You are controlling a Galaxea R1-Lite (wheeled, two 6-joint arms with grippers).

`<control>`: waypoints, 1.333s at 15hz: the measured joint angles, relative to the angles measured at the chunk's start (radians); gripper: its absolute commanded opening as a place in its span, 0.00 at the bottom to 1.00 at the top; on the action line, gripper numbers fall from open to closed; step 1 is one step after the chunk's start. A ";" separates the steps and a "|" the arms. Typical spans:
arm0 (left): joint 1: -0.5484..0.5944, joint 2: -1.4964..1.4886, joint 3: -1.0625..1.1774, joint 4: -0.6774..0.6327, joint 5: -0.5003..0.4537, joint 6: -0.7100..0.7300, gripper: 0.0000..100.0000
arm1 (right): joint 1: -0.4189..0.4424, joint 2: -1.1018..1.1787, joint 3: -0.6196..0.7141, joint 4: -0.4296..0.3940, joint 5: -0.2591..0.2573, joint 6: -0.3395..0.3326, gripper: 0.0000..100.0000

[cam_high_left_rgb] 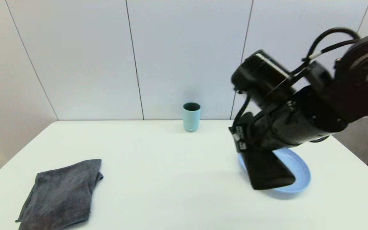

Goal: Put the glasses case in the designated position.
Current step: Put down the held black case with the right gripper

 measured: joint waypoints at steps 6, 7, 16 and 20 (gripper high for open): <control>0.000 0.000 0.000 0.000 0.000 0.000 1.00 | -0.314 -0.182 0.023 0.274 0.069 -0.296 0.00; 0.000 0.000 0.000 -0.001 0.000 0.000 1.00 | -0.351 -0.198 0.024 0.311 0.079 -0.343 0.00; 0.000 0.000 0.000 0.001 0.000 0.000 1.00 | -0.456 -0.251 0.034 0.396 0.273 -0.891 0.00; 0.000 0.000 0.000 -0.001 0.000 0.000 1.00 | -0.498 -0.237 0.066 0.396 0.395 -1.194 0.00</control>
